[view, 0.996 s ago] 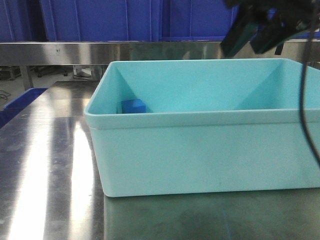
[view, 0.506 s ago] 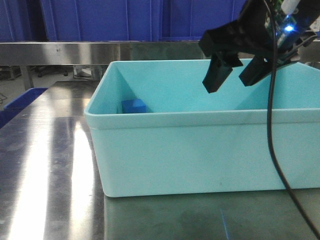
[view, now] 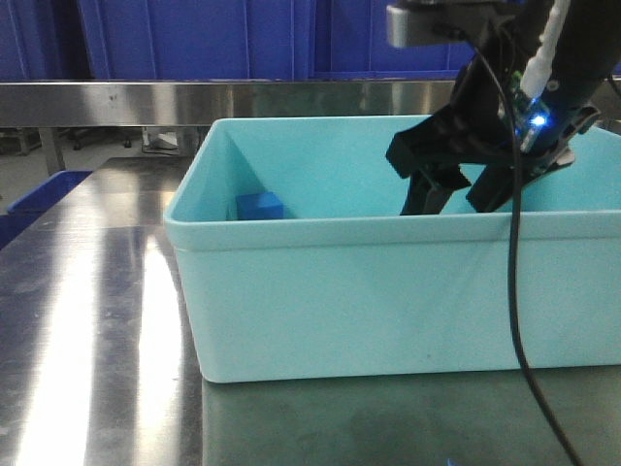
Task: Pick red cube and place on left shelf
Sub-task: 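Lower the open right gripper into the teal tub over the red cube, then close the right gripper on the red cube and lift it out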
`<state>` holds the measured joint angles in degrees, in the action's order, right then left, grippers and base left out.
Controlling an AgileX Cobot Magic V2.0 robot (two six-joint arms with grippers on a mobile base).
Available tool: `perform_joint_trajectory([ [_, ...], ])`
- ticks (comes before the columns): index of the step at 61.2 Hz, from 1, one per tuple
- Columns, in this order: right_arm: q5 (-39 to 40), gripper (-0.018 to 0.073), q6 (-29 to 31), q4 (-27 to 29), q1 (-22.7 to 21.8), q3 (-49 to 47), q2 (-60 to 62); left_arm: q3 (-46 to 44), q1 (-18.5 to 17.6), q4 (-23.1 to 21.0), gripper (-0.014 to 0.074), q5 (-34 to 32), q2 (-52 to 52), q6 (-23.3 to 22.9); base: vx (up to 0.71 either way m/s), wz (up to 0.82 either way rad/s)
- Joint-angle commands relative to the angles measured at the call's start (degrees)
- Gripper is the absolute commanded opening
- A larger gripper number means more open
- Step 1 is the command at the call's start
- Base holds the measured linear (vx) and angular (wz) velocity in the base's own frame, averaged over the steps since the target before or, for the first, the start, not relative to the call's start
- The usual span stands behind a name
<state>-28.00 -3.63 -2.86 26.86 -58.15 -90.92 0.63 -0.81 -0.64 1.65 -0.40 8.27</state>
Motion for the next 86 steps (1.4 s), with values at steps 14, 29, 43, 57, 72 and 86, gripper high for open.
perform_joint_trajectory([
  [14,2.7,0.0541,0.4,-0.9,1.0,-2.0,-0.7,1.3,-0.4,-0.3,0.0106,-5.1,0.0,0.0,0.00,0.00],
  [29,3.6,0.0541,0.4,-0.9,1.1,-2.0,-2.5,1.3,-0.4,-0.3,0.0106,-5.1,0.0,0.0,0.00,0.00],
  [43,7.3,0.0328,0.4,-0.9,1.1,-2.0,-2.5,1.3,-0.4,-0.3,0.0106,-5.1,0.0,0.0,0.00,0.00],
  [57,7.5,0.0067,0.4,-0.9,1.1,-2.0,-2.4,1.3,-0.4,-0.3,0.0106,-5.1,0.0,0.0,0.00,0.00],
  [72,9.9,0.0058,0.4,-0.9,1.1,-2.0,3.1,1.3,-0.4,-0.3,0.0106,-5.1,0.0,0.0,0.00,0.00],
  [86,12.1,0.0058,0.4,-0.9,1.1,-2.0,15.2,1.3,-0.4,-0.3,0.0106,-5.1,0.0,0.0,0.00,0.00],
])
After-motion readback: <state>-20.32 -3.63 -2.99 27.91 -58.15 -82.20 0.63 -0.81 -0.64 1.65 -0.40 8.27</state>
